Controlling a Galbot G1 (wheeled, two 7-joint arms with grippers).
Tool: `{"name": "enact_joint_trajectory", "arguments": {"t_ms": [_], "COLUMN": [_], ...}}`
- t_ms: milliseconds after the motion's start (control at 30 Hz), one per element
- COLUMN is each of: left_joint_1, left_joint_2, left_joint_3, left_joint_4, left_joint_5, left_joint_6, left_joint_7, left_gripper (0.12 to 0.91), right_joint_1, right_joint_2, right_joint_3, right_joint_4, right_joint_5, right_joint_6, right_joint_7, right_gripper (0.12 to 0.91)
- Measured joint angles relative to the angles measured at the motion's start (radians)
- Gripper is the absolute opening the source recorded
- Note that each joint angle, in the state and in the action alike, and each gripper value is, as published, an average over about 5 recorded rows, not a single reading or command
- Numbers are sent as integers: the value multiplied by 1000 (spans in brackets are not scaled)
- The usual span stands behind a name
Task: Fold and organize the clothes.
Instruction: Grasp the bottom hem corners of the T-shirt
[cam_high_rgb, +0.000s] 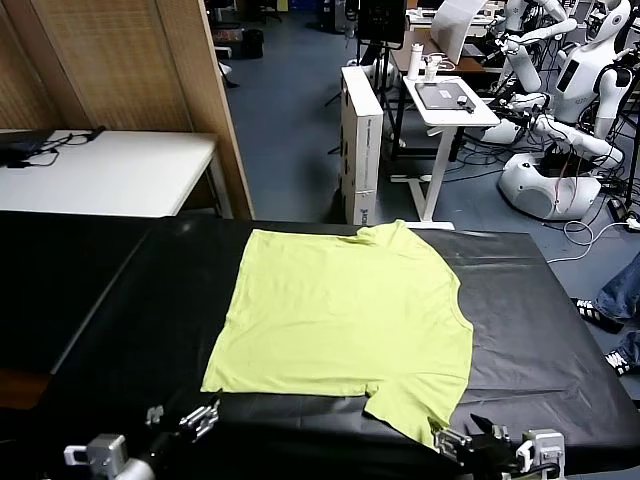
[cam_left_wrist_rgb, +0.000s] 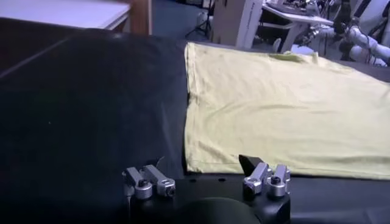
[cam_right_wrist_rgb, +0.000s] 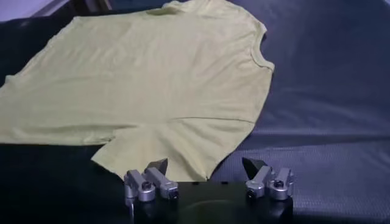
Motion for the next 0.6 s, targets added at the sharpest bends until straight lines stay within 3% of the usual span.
{"name": "enact_joint_trajectory", "arguments": {"t_ms": [100, 367, 600], "left_joint_1": [-6, -16, -21], "left_joint_2": [-3, -10, -18], "left_joint_3": [3, 12, 23], "left_joint_4": [8, 26, 44], "left_joint_5": [3, 7, 15], "left_joint_6": [-4, -11, -23], "left_joint_7": [2, 4, 14], "left_gripper": [907, 900, 799], "right_joint_1": [-1, 2, -5], "right_joint_2": [3, 11, 14], "right_joint_3": [-4, -27, -32], "right_joint_4": [0, -12, -20], "right_joint_5": [-5, -28, -36], "right_joint_6": [0, 0, -1], "right_joint_7": [-1, -5, -9], "right_gripper": [895, 719, 592]}}
